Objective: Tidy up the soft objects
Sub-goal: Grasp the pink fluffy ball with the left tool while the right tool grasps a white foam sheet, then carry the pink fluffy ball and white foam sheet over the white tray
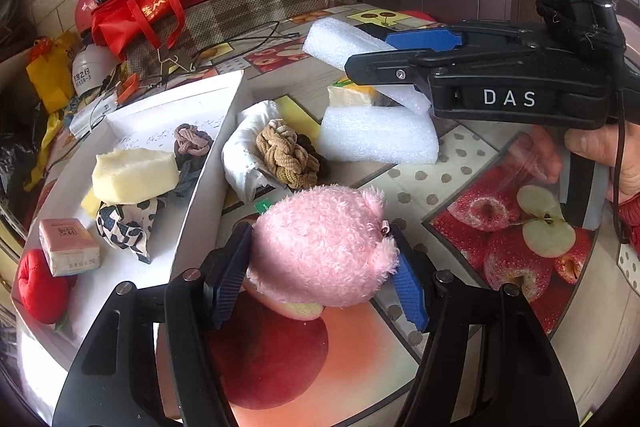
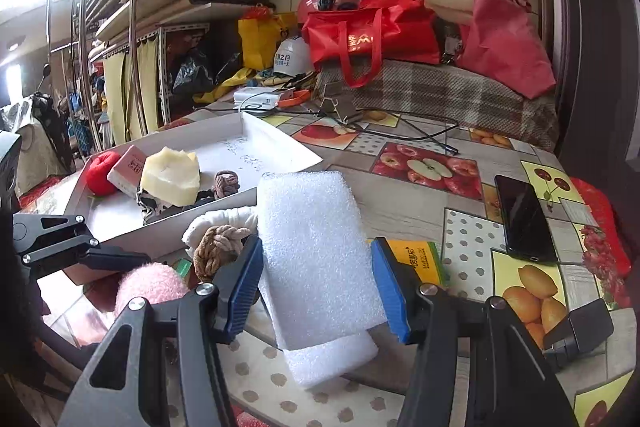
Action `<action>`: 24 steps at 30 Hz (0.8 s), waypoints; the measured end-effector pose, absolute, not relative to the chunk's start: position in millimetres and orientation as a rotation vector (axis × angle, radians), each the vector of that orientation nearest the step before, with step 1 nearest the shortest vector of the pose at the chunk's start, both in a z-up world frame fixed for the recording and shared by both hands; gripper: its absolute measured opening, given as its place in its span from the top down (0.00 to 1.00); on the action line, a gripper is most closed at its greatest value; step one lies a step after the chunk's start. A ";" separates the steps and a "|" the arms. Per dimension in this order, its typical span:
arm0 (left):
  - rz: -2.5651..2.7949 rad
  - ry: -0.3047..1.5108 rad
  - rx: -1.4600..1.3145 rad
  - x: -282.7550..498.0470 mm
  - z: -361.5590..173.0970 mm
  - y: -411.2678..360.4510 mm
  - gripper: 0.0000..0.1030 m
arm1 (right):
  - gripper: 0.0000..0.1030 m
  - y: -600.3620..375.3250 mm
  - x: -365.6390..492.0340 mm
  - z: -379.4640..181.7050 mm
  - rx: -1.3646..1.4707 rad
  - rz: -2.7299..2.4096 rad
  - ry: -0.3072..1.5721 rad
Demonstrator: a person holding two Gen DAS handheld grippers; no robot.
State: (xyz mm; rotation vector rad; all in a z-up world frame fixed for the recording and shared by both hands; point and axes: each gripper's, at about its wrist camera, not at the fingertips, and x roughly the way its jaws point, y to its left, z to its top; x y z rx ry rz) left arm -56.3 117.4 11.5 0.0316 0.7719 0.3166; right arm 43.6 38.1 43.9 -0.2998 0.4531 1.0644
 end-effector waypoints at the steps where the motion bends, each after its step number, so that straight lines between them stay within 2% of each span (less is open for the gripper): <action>1: 0.322 0.777 0.033 -55.1 11.0 117.2 0.36 | 0.46 36.9 44.1 44.7 -0.290 1.063 0.452; 6: 0.342 0.848 0.026 -43.3 2.0 122.5 0.30 | 0.46 34.8 46.8 46.1 -0.266 1.053 0.451; 7: 0.327 0.841 0.016 -44.0 2.5 123.3 0.31 | 0.46 34.3 47.5 46.3 -0.261 1.049 0.451; 9: 0.313 0.836 0.015 -44.7 2.6 122.4 0.40 | 0.46 31.4 48.2 47.0 -0.247 1.045 0.445; 11: 0.302 0.814 0.019 -47.3 4.7 119.7 0.43 | 0.46 28.4 47.6 47.7 -0.233 1.039 0.436; 24: 0.438 0.419 -0.007 -111.9 47.6 121.6 0.44 | 0.46 1.1 24.9 56.4 -0.155 0.932 0.298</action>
